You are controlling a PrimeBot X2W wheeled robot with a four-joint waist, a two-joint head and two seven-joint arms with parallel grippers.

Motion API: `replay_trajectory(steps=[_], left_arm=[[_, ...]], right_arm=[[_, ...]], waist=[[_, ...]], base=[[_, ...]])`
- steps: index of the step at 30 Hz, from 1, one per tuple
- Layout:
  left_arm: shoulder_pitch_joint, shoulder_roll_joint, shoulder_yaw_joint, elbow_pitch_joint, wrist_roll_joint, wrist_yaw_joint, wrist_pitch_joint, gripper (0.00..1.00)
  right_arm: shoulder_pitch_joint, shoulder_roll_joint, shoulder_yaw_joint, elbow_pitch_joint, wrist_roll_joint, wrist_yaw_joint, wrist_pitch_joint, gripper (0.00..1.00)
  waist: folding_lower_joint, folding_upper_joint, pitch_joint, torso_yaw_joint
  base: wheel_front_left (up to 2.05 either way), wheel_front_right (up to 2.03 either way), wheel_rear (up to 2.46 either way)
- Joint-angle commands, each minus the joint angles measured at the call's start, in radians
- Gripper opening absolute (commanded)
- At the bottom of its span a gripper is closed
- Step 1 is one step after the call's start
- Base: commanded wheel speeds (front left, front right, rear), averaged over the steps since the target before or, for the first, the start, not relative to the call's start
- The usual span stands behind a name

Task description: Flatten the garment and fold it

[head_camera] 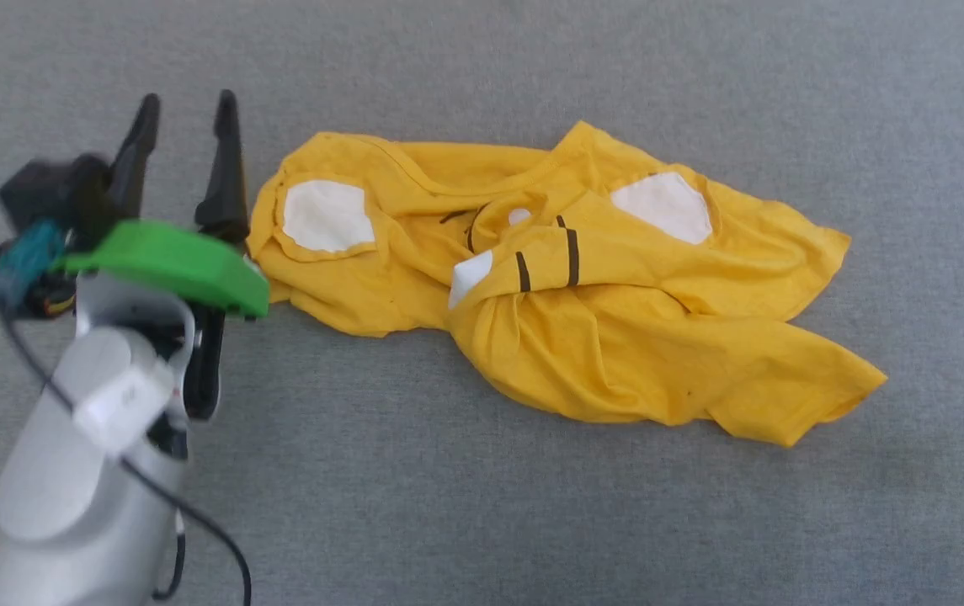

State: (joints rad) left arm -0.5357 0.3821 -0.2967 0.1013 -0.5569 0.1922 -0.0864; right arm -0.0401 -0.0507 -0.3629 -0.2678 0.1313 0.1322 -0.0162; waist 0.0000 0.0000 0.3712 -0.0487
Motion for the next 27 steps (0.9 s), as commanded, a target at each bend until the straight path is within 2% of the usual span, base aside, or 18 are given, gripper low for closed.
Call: replay_trajectory(steps=[1, 6, 10, 14, 21, 27], left_arm=[[0.044, 0.001, 0.006, -0.023, 0.018, 0.012, -0.037, 1.00], [0.217, 0.016, 0.023, -0.138, 0.073, 0.057, -0.146, 1.00], [0.364, -0.015, 0.036, -0.219, 0.107, 0.096, -0.170, 1.00], [0.487, -0.072, 0.057, -0.286, 0.137, 0.123, -0.175, 1.00], [0.547, -0.122, 0.083, -0.293, 0.189, 0.089, -0.175, 1.00], [0.531, -0.144, 0.100, -0.281, 0.225, 0.053, -0.175, 1.00]], right_arm=[[0.006, 0.000, 0.004, 0.001, -0.003, -0.002, 0.003, 1.00], [0.036, 0.000, 0.032, 0.015, 0.009, -0.002, 0.004, 1.00], [0.065, 0.000, 0.054, 0.030, 0.021, -0.002, 0.001, 1.00], [0.096, 0.000, 0.069, 0.051, 0.033, -0.002, -0.003, 1.00], [0.077, 0.000, 0.083, 0.049, 0.014, -0.002, 0.033, 1.00], [-0.046, 0.000, 0.129, 0.029, -0.041, -0.002, 0.183, 1.00]], waist=[[0.0000, 0.0000, -0.039, 0.018], [0.0000, 0.0000, -0.077, 0.026], [0.0000, 0.0000, -0.096, 0.032], [0.0000, 0.0000, -0.116, 0.045], [0.0000, 0.0000, -0.131, 0.072], [0.0000, 0.0000, -0.108, 0.087]], base=[[0.00, 0.00, 0.00], [0.00, 0.00, 0.00], [0.00, 0.00, 0.00], [0.00, 0.00, 0.00], [0.00, 0.00, 0.00], [0.00, 0.00, 0.00]])
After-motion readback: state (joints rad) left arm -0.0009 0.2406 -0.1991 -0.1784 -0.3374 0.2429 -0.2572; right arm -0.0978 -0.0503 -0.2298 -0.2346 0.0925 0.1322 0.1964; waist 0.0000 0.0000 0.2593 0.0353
